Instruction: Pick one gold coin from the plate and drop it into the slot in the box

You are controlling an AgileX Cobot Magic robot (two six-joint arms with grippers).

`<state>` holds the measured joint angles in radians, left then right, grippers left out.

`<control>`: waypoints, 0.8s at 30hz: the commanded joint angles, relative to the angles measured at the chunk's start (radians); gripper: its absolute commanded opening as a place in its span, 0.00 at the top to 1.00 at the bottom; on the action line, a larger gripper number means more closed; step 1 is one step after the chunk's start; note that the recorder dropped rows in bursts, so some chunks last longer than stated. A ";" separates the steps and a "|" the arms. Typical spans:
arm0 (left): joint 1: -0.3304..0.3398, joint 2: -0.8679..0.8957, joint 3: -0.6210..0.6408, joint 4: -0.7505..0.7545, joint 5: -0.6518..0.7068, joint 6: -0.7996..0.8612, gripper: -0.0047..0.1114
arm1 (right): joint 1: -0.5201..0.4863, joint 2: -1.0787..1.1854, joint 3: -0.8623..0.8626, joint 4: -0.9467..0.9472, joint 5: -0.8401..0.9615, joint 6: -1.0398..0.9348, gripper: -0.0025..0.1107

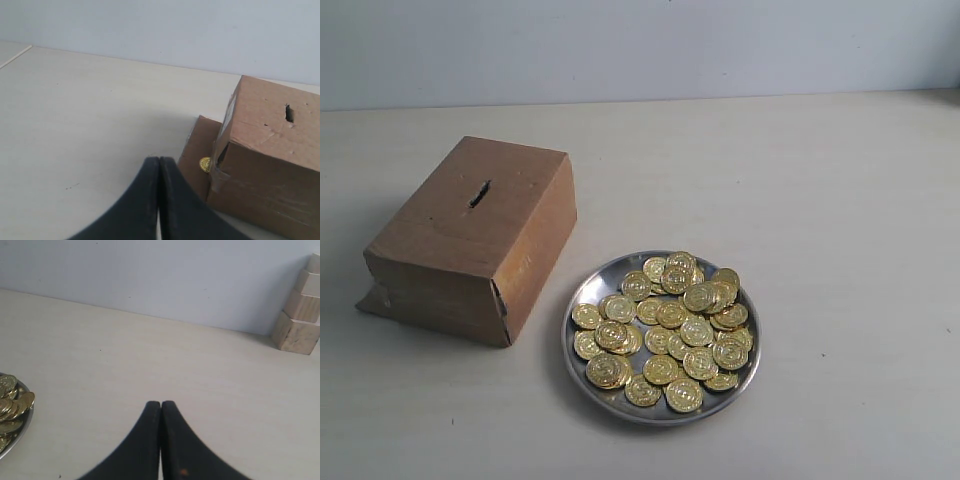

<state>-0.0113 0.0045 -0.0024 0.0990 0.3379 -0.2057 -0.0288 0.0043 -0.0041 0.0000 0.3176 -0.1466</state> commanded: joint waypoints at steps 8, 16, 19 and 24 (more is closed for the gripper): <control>0.003 -0.004 0.002 -0.005 -0.017 0.002 0.96 | -0.006 -0.004 0.004 -0.007 -0.020 0.001 0.98; 0.003 -0.004 0.002 -0.005 -0.017 0.002 0.96 | -0.006 -0.004 0.004 0.000 -0.032 0.000 0.98; 0.003 -0.004 0.002 -0.005 -0.017 0.002 0.96 | -0.006 -0.004 0.004 0.000 -0.032 0.000 0.98; 0.003 -0.004 0.002 -0.005 -0.017 0.002 0.96 | -0.006 -0.004 0.004 0.000 -0.032 0.000 0.98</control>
<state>-0.0113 0.0045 -0.0024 0.0990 0.3379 -0.2057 -0.0288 0.0043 -0.0041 0.0000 0.3003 -0.1466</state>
